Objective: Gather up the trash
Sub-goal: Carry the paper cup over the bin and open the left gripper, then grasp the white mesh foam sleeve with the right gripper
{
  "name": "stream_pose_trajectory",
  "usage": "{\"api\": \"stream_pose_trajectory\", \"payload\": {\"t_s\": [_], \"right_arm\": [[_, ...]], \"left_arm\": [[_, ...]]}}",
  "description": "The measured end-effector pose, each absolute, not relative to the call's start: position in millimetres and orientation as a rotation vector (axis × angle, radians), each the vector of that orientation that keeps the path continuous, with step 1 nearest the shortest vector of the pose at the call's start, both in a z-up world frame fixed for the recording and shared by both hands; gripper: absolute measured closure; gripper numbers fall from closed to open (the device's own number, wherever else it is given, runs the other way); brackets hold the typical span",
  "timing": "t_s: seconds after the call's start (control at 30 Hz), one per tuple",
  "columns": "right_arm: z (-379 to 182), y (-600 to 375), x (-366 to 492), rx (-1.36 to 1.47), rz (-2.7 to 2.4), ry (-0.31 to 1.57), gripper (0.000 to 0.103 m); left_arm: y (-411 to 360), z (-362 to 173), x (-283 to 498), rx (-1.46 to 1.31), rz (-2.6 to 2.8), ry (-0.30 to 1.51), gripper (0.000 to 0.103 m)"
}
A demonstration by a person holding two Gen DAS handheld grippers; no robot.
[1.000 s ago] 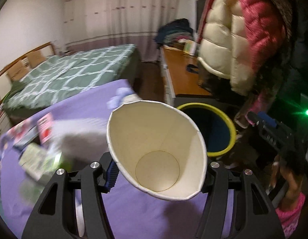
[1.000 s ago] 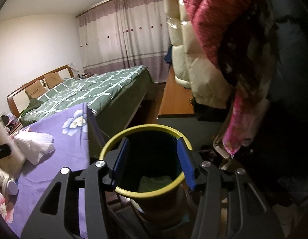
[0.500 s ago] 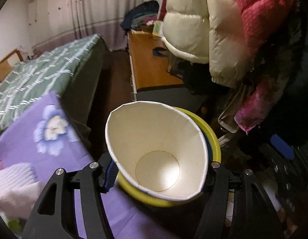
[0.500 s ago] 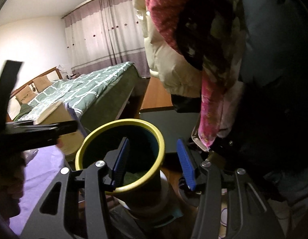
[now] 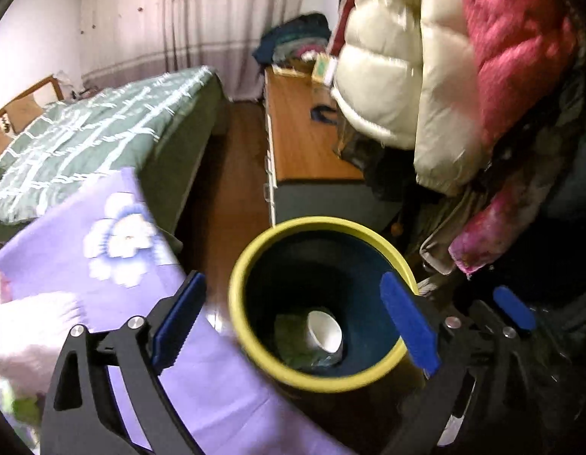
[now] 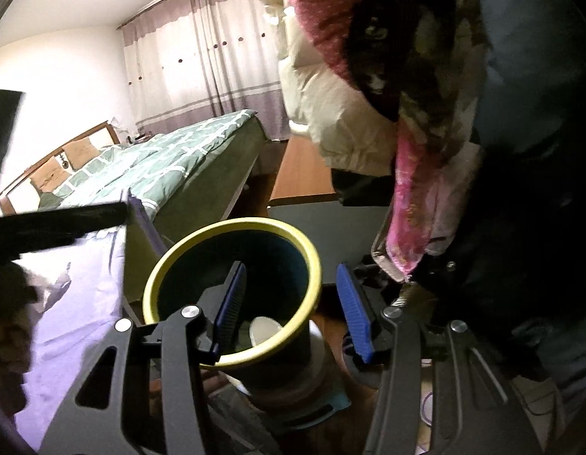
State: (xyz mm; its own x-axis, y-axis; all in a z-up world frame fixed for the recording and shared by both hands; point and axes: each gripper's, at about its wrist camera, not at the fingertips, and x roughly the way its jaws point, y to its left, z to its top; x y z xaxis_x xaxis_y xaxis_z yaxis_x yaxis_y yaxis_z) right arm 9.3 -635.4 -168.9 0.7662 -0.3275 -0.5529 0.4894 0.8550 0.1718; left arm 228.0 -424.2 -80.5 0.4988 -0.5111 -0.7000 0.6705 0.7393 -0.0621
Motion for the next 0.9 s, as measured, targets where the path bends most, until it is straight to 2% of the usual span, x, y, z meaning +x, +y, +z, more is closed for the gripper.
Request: {"api": "stream_pose_trajectory", "payload": {"t_s": [0.5,0.9], "right_arm": [[-147.3,-548.5,59.3,0.216,-0.292,0.547,0.052],[-129.7,-411.5,144.7,0.088,-0.042,0.565,0.052]], "left_arm": [[-186.8,-22.6,206.4,0.110,-0.418,0.603,0.005],[8.0,-34.8,239.0,-0.004,-0.052,0.508,0.005]]}}
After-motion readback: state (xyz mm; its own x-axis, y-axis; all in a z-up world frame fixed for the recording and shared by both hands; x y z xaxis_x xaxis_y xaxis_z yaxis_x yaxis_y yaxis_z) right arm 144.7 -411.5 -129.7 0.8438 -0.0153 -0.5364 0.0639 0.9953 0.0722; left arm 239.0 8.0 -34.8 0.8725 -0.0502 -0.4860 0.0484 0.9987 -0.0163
